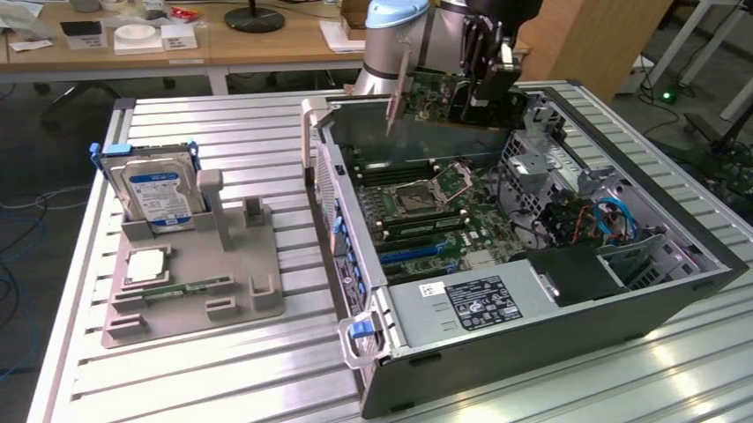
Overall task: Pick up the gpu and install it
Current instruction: 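Insert the gpu into the slot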
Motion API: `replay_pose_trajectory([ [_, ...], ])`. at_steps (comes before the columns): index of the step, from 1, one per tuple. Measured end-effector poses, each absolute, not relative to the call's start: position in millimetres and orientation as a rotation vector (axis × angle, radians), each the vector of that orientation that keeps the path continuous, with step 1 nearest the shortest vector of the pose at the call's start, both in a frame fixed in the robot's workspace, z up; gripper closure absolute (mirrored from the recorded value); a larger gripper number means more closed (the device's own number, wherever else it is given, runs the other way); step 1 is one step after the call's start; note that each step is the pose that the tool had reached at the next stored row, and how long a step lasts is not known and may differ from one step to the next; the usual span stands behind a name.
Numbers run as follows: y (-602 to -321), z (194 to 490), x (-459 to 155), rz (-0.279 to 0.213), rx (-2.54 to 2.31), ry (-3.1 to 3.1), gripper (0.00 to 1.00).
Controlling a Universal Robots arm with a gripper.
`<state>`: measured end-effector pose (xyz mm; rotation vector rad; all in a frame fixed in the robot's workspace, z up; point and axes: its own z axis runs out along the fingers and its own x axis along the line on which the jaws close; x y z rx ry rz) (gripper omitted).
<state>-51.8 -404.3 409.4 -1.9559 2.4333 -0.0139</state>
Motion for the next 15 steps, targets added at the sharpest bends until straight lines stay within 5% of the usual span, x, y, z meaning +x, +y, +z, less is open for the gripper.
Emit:
replay_pose_trajectory([
  [15,-404.6,409.4,-51.8,-0.012,-2.108,2.302,0.72],
])
